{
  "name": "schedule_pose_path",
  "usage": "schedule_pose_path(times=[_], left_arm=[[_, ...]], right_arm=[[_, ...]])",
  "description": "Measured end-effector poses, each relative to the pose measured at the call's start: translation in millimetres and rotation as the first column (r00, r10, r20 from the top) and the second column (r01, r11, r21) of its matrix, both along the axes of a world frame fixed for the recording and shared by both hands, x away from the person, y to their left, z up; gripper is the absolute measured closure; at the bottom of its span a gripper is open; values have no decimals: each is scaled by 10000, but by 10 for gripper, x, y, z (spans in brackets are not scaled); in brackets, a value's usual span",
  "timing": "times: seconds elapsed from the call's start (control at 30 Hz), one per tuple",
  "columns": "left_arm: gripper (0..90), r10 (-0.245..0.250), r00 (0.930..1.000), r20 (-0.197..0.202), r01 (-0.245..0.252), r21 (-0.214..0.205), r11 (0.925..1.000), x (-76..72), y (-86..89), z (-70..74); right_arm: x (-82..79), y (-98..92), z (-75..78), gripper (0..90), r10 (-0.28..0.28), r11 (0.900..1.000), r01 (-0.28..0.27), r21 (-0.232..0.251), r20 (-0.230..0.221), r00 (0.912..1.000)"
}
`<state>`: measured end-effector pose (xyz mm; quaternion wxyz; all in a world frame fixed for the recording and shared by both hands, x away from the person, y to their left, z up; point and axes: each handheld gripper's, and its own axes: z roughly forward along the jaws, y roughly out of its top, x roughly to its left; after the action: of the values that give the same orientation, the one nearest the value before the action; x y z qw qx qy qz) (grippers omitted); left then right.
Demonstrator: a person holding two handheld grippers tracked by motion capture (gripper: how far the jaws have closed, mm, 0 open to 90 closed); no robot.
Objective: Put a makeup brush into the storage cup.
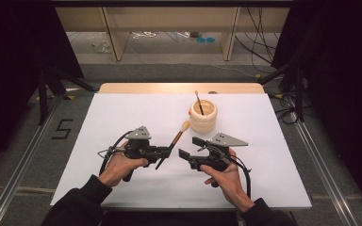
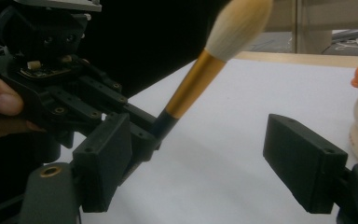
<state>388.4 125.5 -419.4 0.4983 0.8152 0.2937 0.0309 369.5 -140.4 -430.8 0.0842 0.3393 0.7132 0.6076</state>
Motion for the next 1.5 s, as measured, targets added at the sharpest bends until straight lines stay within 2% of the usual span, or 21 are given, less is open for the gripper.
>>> schedule_pose_path(times=[0.1, 0.13, 0.23, 0.27, 0.33, 0.37, 0.4, 0.5, 0.53, 0.57, 0.67, 0.87, 0.93, 1.0, 1.03, 1.1, 1.33, 1.5], left_arm=[[787, -169, 9999, -4, 169, 78, 9998, 1, -2, 4], [787, -169, 9999, -6, 169, 77, 9998, 0, -4, 3], [786, -169, 9999, -7, 169, 34, 9999, -17, -13, 4], [787, -113, 9999, 57, 112, 35, 9999, -23, -18, 6], [787, -177, 9998, 30, 177, -33, 9998, -28, -23, 16], [787, -177, 9998, 60, 178, -31, 9998, -29, -26, 18], [787, -183, 9998, 74, 183, -29, 9998, -30, -27, 18], [786, -88, 9999, 95, 88, -43, 10000, -43, -36, 22], [787, -117, 9999, 115, 118, -114, 9999, -44, -41, 25], [787, -220, 9997, 80, 221, -111, 9997, -41, -39, 30], [787, -163, 9998, 119, 165, -132, 9998, -48, -48, 36], [787, -197, 9998, 93, 198, -109, 9997, -52, -61, 31], [787, -156, 9998, 109, 158, -146, 9998, -55, -62, 31], [787, -190, 9998, 91, 192, -179, 9997, -60, -67, 29], [786, -97, 9998, 176, 99, -125, 9999, -65, -73, 25], [787, -75, 9999, 129, 77, -158, 9998, -69, -79, 23], [786, -23, 9998, 182, 27, -236, 9997, -72, -84, 21], [787, -54, 9997, 223, 60, -265, 9996, -79, -99, 14]], right_arm=[[30, 27, -5, 261, 36, 10000, -36, 19, 95, 9999], [28, 41, 2, 266, 115, 9999, -114, 39, -123, 9999], [47, 79, 3, 297, 232, 9997, -230, 65, -238, 9994], [56, 104, -5, 308, 230, 9994, -225, 266, -159, 9996], [64, 130, -4, 331, 278, 9990, -271, 359, -211, 9994], [81, 145, -13, 344, 277, 9989, -275, 379, -60, 9996], [79, 155, -8, 360, 323, 9986, -313, 432, -225, 9992], [99, 175, -6, 400, 340, 9984, -334, 455, -115, 9994], [95, 185, -5, 412, 398, 9977, -383, 563, -247, 9989], [111, 188, -14, 424, 384, 9980, -377, 510, -114, 9992], [114, 201, -13, 466, 426, 9967, -401, 712, -329, 9986], [146, 210, -28, 554, 439, 9951, -411, 896, -300, 9986], [139, 215, -24, 577, 516, 9940, -468, 991, -455, 9976], [153, 225, -40, 598, 540, 9941, -512, 952, -275, 9982], [141, 231, -36, 611, 559, 9938, -505, 988, -526, 9971], [150, 232, -41, 632, 559, 9936, -526, 995, -303, 9980], [151, 238, -46, 706, 643, 9914, -580, 1174, -505, 9967], [149, 249, -45, 766, 795, 9885, -724, 1330, -488, 9956]])
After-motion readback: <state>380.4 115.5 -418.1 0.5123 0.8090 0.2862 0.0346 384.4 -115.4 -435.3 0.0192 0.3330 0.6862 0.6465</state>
